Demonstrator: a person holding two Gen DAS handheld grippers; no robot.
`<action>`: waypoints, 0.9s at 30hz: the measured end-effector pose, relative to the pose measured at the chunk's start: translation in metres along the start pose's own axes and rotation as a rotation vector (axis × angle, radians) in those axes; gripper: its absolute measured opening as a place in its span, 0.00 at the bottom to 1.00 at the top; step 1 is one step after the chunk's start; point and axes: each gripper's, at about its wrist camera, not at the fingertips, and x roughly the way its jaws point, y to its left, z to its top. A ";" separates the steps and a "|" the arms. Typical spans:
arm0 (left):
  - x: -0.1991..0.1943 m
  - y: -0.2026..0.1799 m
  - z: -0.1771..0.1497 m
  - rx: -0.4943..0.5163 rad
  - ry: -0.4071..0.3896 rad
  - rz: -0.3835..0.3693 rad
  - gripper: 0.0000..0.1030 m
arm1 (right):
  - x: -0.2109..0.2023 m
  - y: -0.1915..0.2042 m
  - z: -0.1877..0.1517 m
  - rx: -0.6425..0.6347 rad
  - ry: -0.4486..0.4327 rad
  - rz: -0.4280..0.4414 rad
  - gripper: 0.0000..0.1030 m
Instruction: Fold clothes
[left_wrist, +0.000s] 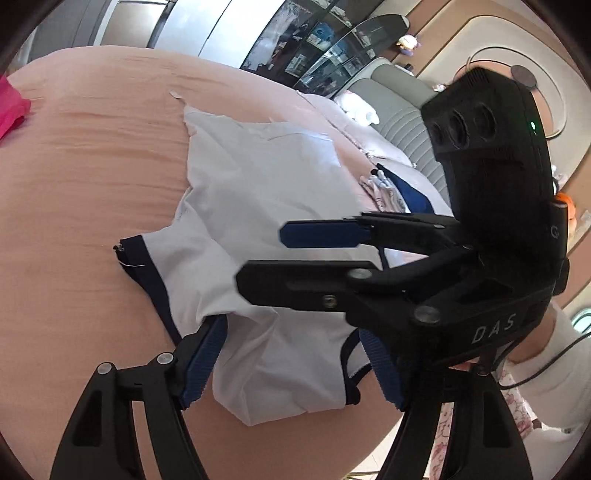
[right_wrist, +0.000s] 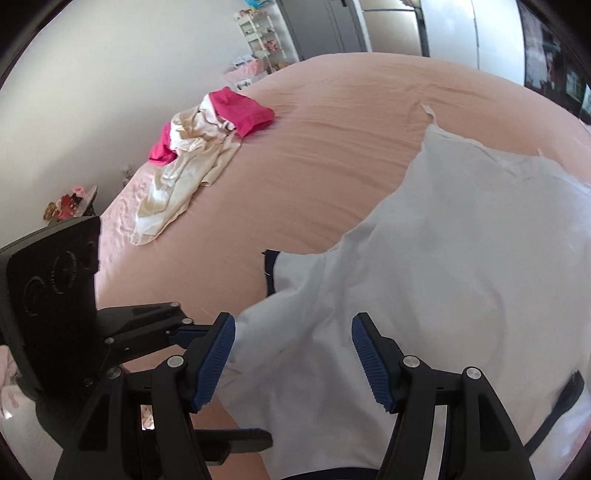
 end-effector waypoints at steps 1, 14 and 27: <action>0.001 -0.004 -0.001 0.022 0.005 -0.018 0.71 | 0.003 0.004 0.003 -0.031 0.022 -0.005 0.64; 0.004 0.041 -0.008 -0.190 0.008 0.152 0.72 | -0.001 -0.039 -0.026 0.186 -0.026 -0.340 0.64; 0.031 0.037 0.013 -0.216 -0.045 0.280 0.72 | -0.040 -0.014 -0.047 0.113 -0.085 -0.262 0.64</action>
